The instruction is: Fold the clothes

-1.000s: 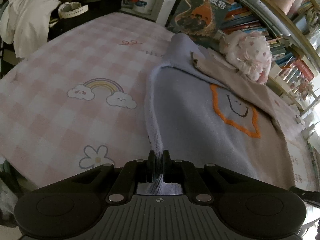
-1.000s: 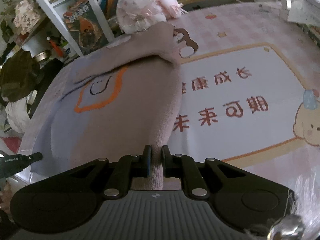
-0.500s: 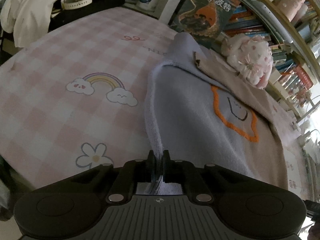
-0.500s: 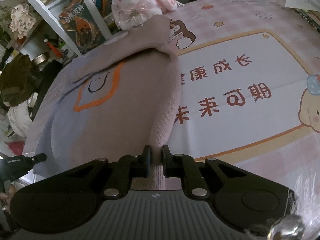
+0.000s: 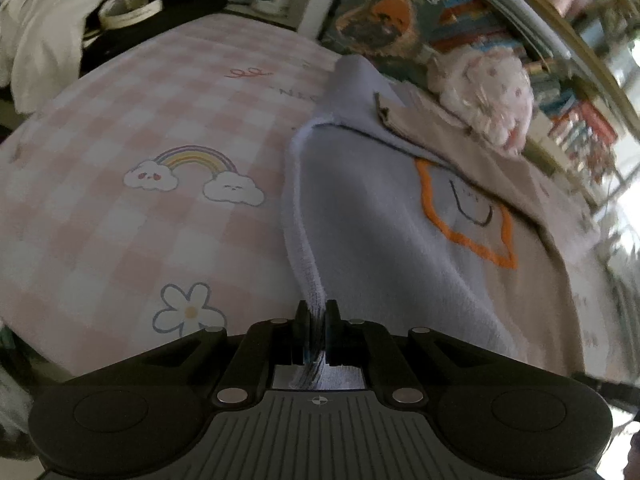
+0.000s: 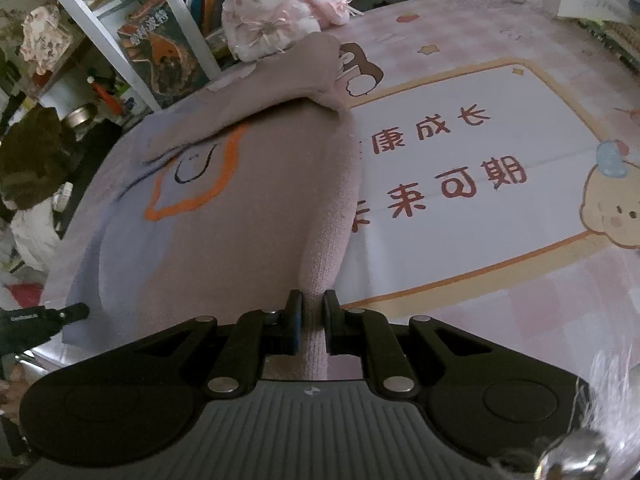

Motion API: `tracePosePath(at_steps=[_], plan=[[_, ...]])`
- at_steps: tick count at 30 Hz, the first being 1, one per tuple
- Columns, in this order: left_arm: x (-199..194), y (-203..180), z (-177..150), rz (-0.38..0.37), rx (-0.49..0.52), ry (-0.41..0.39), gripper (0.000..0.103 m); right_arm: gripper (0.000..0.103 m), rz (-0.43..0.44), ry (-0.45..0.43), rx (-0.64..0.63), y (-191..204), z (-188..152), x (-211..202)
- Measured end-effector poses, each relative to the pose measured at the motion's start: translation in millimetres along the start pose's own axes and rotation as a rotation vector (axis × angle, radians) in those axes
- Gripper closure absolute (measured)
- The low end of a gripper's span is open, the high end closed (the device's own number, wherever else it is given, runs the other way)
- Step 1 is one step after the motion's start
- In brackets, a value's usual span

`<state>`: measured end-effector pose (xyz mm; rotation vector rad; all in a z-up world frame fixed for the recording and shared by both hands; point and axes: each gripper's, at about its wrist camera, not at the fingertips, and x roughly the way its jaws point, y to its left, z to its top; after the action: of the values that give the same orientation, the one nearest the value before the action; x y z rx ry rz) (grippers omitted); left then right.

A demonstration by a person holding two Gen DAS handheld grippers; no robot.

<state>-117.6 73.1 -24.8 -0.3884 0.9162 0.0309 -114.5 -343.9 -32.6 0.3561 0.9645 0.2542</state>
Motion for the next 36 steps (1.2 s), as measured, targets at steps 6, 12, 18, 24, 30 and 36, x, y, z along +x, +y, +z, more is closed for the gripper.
tracePosePath(at_steps=[6, 12, 18, 24, 30, 36], plan=[[-1.2, -0.8, -3.5, -0.007, -0.002, -0.004, 0.096, 0.093, 0.024, 0.003, 0.039, -8.9, -8.6, -8.4], [-2.2, -0.6, -7.2, -0.017, -0.013, -0.011, 0.095, 0.091, 0.026, 0.008, 0.042, -7.6, -7.9, -8.9], [-2.9, 0.1, -9.7, -0.023, -0.023, -0.017, 0.095, 0.091, 0.014, 0.01, 0.019, -4.7, -7.9, -9.2], [-4.6, 0.1, -11.7, -0.022, -0.034, -0.018, 0.098, 0.094, 0.0, 0.018, -0.003, -2.1, -7.8, -9.4], [-18.9, 4.9, -19.3, -0.068, -0.095, -0.015, 0.099, 0.094, 0.033, 0.006, 0.046, -10.8, -8.4, -27.5], [-35.1, 12.4, -33.9, -0.137, -0.205, 0.003, 0.099, 0.094, 0.071, 0.021, 0.091, -21.7, -15.0, -48.0]])
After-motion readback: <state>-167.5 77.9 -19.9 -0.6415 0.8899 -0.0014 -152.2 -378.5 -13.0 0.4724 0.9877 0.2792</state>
